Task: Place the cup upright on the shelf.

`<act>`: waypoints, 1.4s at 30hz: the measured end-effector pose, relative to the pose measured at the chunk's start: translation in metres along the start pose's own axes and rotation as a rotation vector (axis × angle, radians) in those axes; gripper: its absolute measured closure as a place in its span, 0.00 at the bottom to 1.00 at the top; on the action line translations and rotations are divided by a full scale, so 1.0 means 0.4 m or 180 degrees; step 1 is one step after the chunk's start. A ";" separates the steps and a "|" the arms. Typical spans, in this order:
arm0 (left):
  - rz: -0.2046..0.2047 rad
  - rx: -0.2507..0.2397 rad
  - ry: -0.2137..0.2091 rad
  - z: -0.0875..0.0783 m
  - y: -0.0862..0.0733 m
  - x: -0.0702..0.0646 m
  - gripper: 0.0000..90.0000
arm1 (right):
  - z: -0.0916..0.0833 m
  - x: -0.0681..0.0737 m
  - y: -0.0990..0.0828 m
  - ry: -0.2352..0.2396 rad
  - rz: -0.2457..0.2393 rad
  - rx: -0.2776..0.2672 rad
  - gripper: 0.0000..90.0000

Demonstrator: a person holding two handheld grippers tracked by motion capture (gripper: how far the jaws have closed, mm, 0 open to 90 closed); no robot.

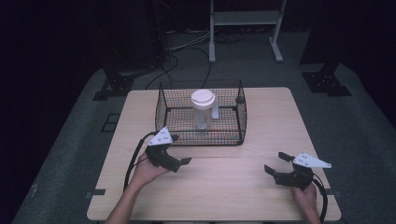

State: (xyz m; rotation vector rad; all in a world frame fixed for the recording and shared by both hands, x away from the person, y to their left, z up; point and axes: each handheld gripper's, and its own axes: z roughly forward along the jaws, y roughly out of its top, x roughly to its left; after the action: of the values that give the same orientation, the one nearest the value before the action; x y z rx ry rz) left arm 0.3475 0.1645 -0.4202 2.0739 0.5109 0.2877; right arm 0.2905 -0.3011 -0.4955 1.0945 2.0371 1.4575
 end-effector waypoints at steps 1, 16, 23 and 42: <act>0.0000 0.0000 0.0000 0.000 0.000 0.000 0.00 | 0.000 0.000 0.000 -0.0002 -0.0002 0.0002 0.15; -0.0008 -0.0002 0.0049 -0.018 -0.065 -0.019 0.00 | 0.001 0.001 0.000 -0.0013 -0.0020 0.0009 0.15; -0.0035 -0.0010 0.0091 -0.029 -0.103 -0.029 0.00 | 0.002 0.003 0.000 -0.0022 -0.0032 0.0023 0.15; -0.0063 -0.0104 0.0302 -0.091 -0.185 -0.065 0.00 | 0.002 0.004 0.000 -0.0023 -0.0046 0.0023 0.15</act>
State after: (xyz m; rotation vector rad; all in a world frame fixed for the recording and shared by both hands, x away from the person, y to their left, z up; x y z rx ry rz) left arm 0.2921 0.2144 -0.4642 2.0295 0.5799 0.3819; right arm 0.2899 -0.2994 -0.4954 1.0840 2.0427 1.4381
